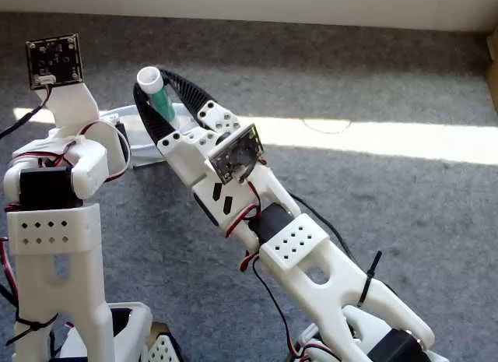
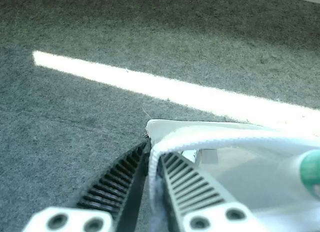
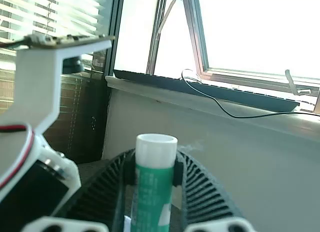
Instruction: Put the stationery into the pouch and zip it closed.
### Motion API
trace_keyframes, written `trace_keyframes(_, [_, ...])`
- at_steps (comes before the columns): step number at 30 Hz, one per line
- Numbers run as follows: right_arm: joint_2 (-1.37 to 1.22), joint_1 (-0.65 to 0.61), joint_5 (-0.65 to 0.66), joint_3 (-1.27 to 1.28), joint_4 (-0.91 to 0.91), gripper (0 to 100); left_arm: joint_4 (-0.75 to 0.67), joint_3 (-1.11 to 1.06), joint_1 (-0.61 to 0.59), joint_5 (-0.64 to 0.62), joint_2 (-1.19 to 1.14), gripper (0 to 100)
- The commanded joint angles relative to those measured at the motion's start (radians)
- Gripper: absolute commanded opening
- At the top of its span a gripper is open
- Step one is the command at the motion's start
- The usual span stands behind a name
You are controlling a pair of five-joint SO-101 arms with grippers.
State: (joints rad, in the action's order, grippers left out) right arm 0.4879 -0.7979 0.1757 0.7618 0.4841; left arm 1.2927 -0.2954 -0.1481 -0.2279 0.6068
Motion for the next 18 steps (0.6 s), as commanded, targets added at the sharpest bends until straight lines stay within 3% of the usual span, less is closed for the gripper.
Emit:
trace_keyframes(1, [0.051,0.010,0.014,-0.004,0.030,0.5,0.002,-0.005,0.010,0.009,-0.004,1])
trace_keyframes(4, [0.104,0.024,0.015,0.030,-0.036,0.5,0.000,-0.007,-0.007,0.009,-0.004,1])
trace_keyframes(13, [0.249,0.053,0.017,0.031,-0.484,0.6,-0.002,-0.007,-0.021,0.009,-0.005,1])
trace_keyframes(18, [0.239,0.048,0.103,0.035,-0.533,0.6,-0.002,-0.007,-0.024,0.009,-0.005,1])
